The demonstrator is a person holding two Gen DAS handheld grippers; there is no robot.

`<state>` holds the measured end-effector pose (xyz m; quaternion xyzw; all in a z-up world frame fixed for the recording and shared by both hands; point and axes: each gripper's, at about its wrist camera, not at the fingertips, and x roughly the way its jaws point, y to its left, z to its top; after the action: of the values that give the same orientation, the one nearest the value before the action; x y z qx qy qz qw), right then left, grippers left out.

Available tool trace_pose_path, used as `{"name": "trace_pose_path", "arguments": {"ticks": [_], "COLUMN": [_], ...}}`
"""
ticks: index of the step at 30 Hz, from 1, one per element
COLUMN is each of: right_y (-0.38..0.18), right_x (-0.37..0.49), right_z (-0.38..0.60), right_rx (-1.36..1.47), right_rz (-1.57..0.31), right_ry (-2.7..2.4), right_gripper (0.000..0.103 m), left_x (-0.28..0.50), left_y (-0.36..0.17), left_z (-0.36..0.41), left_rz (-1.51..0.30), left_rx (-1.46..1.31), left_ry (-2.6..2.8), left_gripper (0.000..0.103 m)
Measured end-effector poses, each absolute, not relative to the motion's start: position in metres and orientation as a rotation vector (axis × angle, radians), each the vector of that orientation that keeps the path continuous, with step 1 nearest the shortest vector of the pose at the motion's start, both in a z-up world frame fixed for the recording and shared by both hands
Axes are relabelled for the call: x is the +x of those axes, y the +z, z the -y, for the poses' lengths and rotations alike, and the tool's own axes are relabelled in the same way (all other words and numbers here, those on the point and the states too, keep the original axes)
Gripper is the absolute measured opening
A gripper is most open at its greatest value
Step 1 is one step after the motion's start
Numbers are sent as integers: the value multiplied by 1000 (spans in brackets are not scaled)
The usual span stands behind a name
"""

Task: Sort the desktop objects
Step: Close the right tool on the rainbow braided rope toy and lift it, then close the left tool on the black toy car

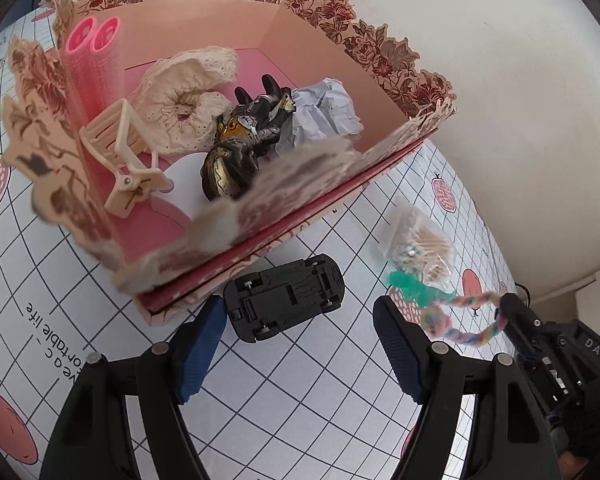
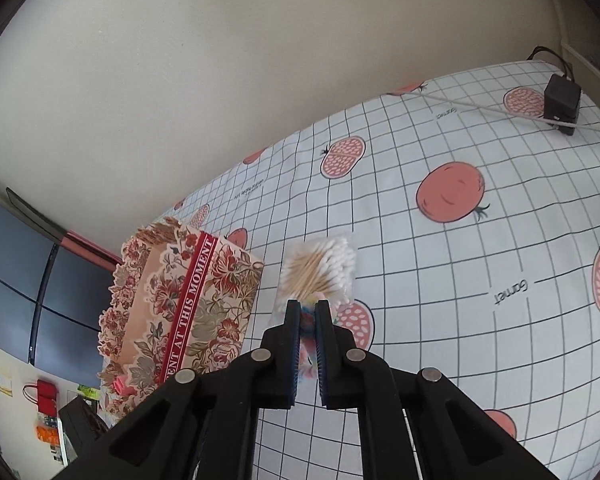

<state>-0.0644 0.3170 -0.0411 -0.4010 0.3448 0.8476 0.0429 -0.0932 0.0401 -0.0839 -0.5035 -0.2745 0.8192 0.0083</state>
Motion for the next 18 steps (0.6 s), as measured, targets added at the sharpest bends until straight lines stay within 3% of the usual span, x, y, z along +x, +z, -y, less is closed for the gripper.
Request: {"name": "trace_pose_path", "arguments": {"ticks": [7,18], "right_y": [-18,-32], "right_x": [-55,-63], "right_z": [-324,-319], "right_rx": [-1157,-1226], "right_rz": [-1057,-1039], "right_ry": [2635,2615], "right_gripper": [8,8], "left_x": [-98,-109], "left_y": [-86,-85], "left_z": [-44,-56], "left_rz": [812,666], "left_rx": [-1580,-1551], "left_ry": [2579,2627], "left_gripper": [76,76]}}
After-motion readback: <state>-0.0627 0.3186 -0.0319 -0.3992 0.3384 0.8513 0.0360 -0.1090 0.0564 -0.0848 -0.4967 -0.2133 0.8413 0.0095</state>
